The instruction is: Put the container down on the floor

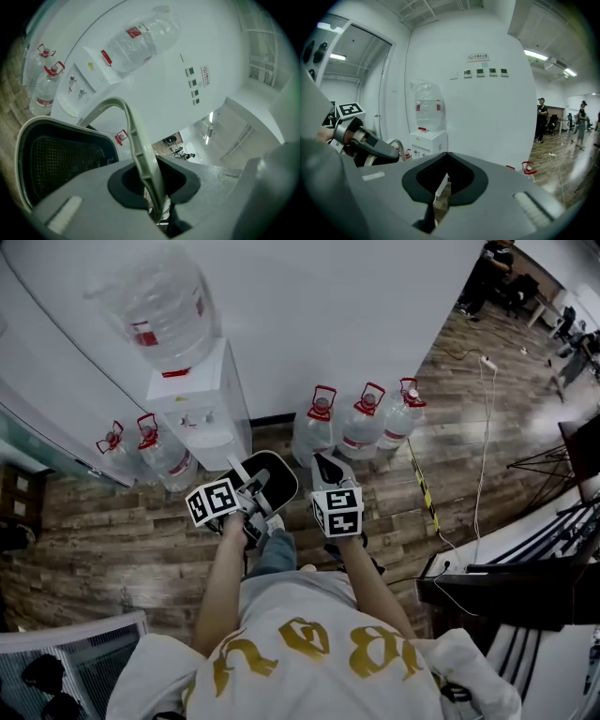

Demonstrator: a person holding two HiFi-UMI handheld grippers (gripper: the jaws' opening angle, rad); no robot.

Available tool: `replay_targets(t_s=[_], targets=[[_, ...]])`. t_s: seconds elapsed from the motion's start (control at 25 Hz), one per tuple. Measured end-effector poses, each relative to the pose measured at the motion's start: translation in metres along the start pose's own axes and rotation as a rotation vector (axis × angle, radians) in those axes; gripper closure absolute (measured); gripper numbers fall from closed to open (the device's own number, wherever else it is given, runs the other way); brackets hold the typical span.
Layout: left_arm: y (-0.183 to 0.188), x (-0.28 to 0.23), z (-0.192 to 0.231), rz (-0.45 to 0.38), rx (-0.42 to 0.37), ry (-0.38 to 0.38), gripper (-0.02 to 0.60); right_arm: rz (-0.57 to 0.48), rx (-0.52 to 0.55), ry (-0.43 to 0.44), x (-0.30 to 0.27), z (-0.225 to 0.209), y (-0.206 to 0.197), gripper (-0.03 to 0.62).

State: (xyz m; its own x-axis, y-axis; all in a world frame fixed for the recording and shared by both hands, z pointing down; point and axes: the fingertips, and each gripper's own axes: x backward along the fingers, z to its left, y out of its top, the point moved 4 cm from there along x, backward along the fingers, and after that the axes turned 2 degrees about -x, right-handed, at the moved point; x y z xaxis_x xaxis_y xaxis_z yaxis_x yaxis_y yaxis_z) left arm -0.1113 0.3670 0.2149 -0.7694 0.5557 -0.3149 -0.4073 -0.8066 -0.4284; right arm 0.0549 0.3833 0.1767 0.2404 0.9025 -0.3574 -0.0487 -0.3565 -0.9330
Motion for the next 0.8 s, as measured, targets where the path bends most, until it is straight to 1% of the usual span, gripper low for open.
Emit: replay_targets(t_s=[0.12,0.24,0.44,0.6,0.8], targets=[[0.009,-0.008,0.003,-0.009,0.000,0.000,0.533,0.012,0.011,-0.009,-0.010,-0.005,-0.003,0.566],[0.020,-0.019,0.012,-0.009,0.017,0.007,0.532,0.032,0.027,-0.007,-0.026,-0.009,-0.004,0.566],[0.047,-0.051,0.028,0.007,0.034,0.012,0.533,0.068,0.021,-0.003,-0.067,-0.020,-0.005,0.566],[0.065,-0.081,0.044,0.056,0.043,0.037,0.534,0.120,0.026,-0.006,-0.102,-0.030,-0.006,0.566],[0.095,-0.122,0.057,0.122,0.041,0.007,0.535,0.147,0.015,-0.038,-0.150,-0.047,0.007,0.566]])
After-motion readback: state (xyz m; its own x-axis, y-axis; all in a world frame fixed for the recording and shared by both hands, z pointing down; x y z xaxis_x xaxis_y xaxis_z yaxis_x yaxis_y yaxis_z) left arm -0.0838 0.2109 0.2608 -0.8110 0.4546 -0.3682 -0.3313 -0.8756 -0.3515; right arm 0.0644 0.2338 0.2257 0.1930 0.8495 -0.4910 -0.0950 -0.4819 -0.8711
